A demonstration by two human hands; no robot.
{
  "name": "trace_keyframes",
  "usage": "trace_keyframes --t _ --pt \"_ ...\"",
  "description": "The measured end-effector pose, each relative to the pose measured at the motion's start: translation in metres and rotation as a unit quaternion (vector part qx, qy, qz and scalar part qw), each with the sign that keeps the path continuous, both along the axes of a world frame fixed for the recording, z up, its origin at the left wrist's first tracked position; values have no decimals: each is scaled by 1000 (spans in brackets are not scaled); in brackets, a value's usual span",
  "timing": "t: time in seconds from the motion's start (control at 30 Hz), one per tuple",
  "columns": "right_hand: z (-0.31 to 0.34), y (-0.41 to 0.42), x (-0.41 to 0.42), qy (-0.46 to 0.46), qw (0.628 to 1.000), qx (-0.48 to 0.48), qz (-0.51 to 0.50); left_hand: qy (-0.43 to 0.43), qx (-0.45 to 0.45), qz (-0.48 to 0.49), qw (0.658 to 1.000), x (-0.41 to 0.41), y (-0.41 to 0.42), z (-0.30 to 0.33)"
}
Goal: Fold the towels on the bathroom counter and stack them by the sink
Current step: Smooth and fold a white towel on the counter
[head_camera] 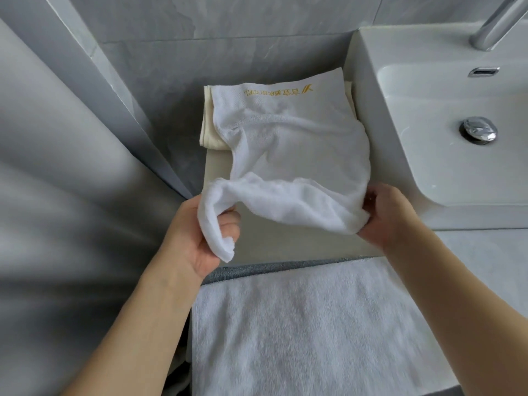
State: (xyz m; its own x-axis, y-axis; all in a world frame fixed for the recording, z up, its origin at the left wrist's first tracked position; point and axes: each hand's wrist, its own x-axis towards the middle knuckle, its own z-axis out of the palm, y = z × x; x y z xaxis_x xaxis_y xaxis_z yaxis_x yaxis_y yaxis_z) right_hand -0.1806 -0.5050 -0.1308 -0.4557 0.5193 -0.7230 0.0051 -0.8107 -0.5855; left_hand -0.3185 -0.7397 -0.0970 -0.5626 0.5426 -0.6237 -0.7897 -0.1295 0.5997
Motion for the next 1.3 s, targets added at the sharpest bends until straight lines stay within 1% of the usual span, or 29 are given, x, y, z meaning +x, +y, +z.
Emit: trace_keyframes --t 0.03,0.1,0.23,0.3,0.33,0.37,0.4,0.43,0.47,0.5,0.53,0.57,0.6,0.63,0.67,0.7,0.73,0.77,0.83,0.87,0.93,1.0,1.03,1.07,1.13,1.17,1.2,1.23,1.3 --pt "6 0 3 6 1000 -3 9 -8 13 -8 1000 2 -6 2" --pt "18 -3 7 -16 998 6 68 -18 31 -41 998 10 -18 5" --pt "22 -3 19 -108 985 26 129 9 9 -96 995 31 -36 14" --pt "20 -5 30 -160 972 38 167 20 -9 -118 993 37 -43 14" --pt "20 -8 36 -188 960 50 201 31 -48 -134 989 41 -46 11" --pt "18 -11 41 -215 944 71 239 57 -116 -146 981 44 -47 7" --pt "18 -15 46 -244 926 103 270 97 -209 -156 960 48 -49 2" --pt "17 -18 49 -277 904 153 286 147 -312 -163 924 51 -52 -3" --pt "14 -19 51 -315 872 232 294 202 -400 -169 878 55 -54 -8" --pt "12 -18 52 -354 811 345 312 262 -457 -174 832 59 -55 -10" --pt "12 -19 51 -374 727 457 351 323 -489 -185 789 64 -56 -13" --pt "13 -22 49 -359 646 549 390 378 -506 -199 749 69 -56 -17" --pt "15 -28 45 -325 587 610 421 424 -518 -214 711 74 -56 -21" --pt "13 -33 41 -298 552 636 449 459 -528 -230 677 79 -54 -26" --pt "9 -38 34 -290 536 640 469 483 -537 -244 647 84 -52 -29" --pt "4 -42 27 -308 523 630 485 500 -543 -253 625 90 -50 -32" --pt "-1 -44 22 -342 514 607 500 510 -546 -255 613 97 -49 -35" --pt "-3 -44 16 -377 521 570 512 513 -548 -248 612 102 -49 -37" --pt "-4 -41 12 -393 579 490 520 497 -562 -222 623 111 -52 -40" --pt "-2 -38 12 -371 606 473 521 486 -577 -215 621 113 -54 -41" --pt "3 -37 15 -318 641 480 508 471 -602 -211 610 115 -55 -41" --pt "16 -35 24 -247 700 497 450 485 -597 -187 611 114 -57 -41" --pt "24 -35 31 -204 734 504 407 499 -581 -158 623 113 -60 -41" --pt "34 -36 41 -160 766 504 366 509 -554 -119 648 111 -62 -40" --pt "52 -36 68 -89 812 481 318 496 -492 -39 714 111 -68 -36" --pt "58 -35 82 -62 825 468 311 482 -471 -8 739 111 -70 -33" --pt "62 -33 98 -42 829 459 318 469 -459 11 755 112 -71 -30" --pt "65 -31 113 -29 825 455 335 457 -455 20 764 114 -72 -27" --pt "67 -23 141 -34 799 469 373 439 -451 28 777 118 -73 -24"
